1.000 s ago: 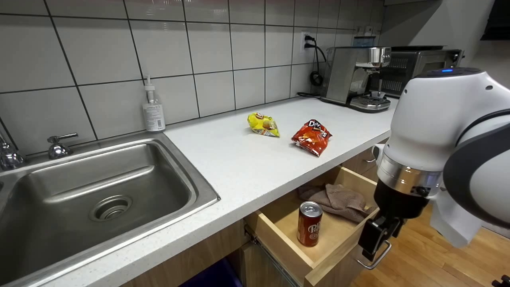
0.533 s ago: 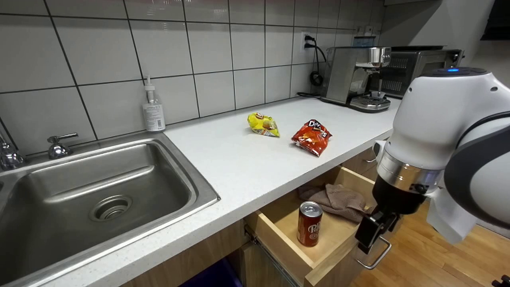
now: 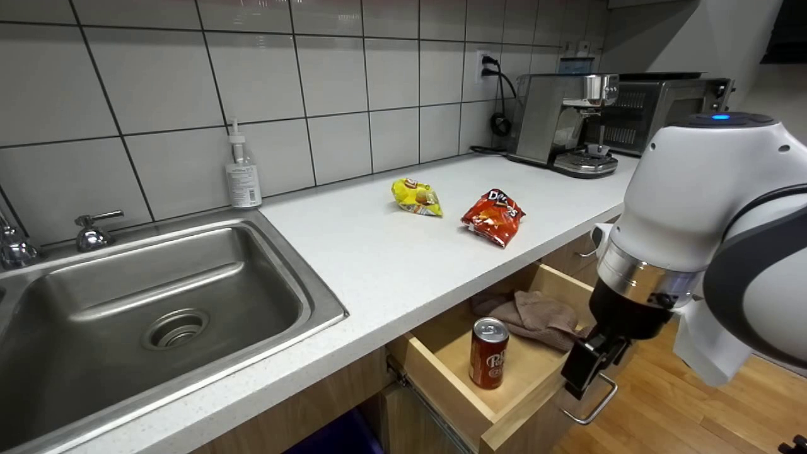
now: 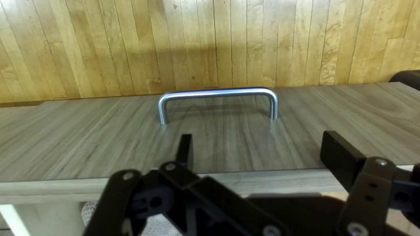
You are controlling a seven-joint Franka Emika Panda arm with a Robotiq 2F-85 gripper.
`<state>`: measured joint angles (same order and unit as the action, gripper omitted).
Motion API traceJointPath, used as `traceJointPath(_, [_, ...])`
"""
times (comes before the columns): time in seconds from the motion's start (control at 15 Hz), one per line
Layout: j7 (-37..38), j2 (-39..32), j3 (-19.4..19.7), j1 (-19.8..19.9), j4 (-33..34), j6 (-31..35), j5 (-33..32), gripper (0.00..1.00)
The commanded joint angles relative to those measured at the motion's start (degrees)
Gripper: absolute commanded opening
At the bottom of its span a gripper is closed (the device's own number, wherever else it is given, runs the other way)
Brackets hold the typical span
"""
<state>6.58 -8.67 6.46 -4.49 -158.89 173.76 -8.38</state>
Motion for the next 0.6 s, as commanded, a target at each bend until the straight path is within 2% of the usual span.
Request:
traceJointPath(0.0, [0.95,-0.79,1.44,-0.98,0.48,2.67,-1.29,1.00])
traceJointPath(0.53, [0.36,-1.33,2.92,-1.95,0.91,4.39,-0.55,1.00])
